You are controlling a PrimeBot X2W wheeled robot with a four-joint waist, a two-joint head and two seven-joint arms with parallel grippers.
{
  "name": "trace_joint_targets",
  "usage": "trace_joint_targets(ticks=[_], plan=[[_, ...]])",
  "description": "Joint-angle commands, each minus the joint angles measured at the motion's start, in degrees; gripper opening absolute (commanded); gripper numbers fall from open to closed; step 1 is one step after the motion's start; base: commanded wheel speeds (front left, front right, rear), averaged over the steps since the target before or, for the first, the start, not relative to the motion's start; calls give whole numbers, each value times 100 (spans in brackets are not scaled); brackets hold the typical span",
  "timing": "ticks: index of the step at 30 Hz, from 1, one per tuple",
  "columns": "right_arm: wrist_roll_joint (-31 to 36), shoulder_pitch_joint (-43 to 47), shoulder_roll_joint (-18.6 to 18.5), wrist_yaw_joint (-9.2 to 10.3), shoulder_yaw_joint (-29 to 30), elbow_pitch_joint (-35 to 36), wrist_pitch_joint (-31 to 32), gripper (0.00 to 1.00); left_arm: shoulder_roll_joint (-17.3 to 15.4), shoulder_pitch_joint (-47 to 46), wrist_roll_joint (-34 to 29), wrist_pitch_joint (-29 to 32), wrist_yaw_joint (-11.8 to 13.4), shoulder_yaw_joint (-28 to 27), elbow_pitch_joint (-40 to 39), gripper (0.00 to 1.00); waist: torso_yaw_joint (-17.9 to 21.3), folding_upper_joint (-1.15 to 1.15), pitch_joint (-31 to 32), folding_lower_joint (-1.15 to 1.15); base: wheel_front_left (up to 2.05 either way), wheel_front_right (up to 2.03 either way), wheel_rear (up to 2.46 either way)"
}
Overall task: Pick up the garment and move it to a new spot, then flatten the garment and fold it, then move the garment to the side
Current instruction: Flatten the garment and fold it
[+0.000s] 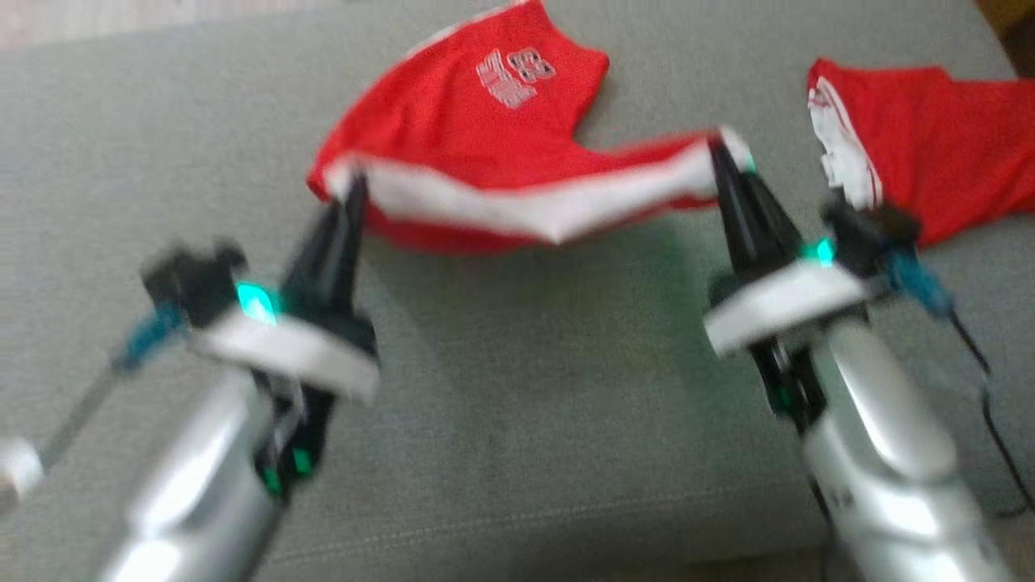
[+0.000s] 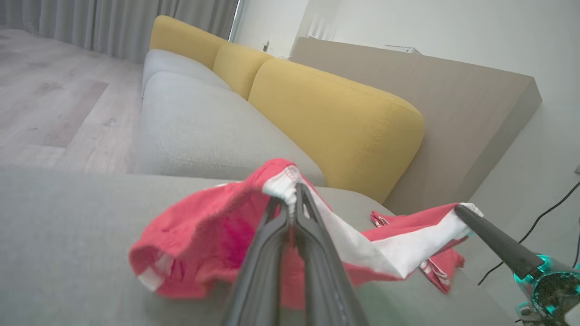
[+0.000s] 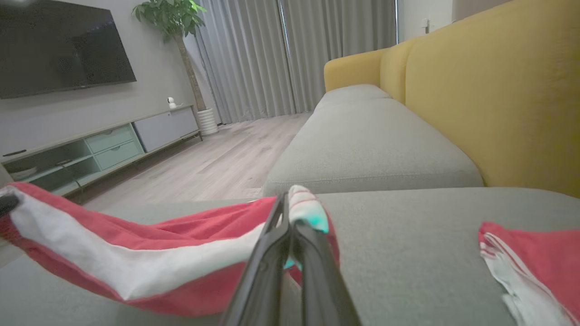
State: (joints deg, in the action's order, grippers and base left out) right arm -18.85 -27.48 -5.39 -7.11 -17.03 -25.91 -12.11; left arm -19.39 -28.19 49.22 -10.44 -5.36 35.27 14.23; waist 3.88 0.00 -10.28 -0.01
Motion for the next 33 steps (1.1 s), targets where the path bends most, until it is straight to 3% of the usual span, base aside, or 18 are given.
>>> trace_joint_targets(ticks=[1, 12, 15, 19, 25, 33], plan=[[-8, 142, -24, -37, 16, 382, -62, 0, -195, 16, 53, -107, 80, -214, -387, 0, -96, 0, 239, 1, 0, 0, 0], [359, 2829, 109, -37, 838, 3085, 910, 0, -304, 2454, 209, -284, 1071, -39, -2210, 0, -145, 0, 889, 1, 0, 0, 0], [491, 3248, 146, -37, 994, 3675, 1267, 0, -259, 2762, 260, -289, 1208, 29, -2474, 0, -233, 0, 923, 1, 0, 0, 0], [696, 3324, 129, -37, 1096, 3951, 1565, 0, -189, 2848, 300, -238, 1265, 113, -2526, 0, -379, 0, 879, 1, 0, 0, 0], [839, 2513, -167, -37, 995, 3545, 1942, 0, 160, 2608, 597, -115, 1331, 52, -2041, 0, -745, 0, 548, 1, 0, 0, 0], [515, 436, -663, -37, 547, 1703, 2255, 0, 891, 1679, 980, -98, 1182, -160, -895, 0, -1255, 0, -86, 1, 0, 0, 0]])
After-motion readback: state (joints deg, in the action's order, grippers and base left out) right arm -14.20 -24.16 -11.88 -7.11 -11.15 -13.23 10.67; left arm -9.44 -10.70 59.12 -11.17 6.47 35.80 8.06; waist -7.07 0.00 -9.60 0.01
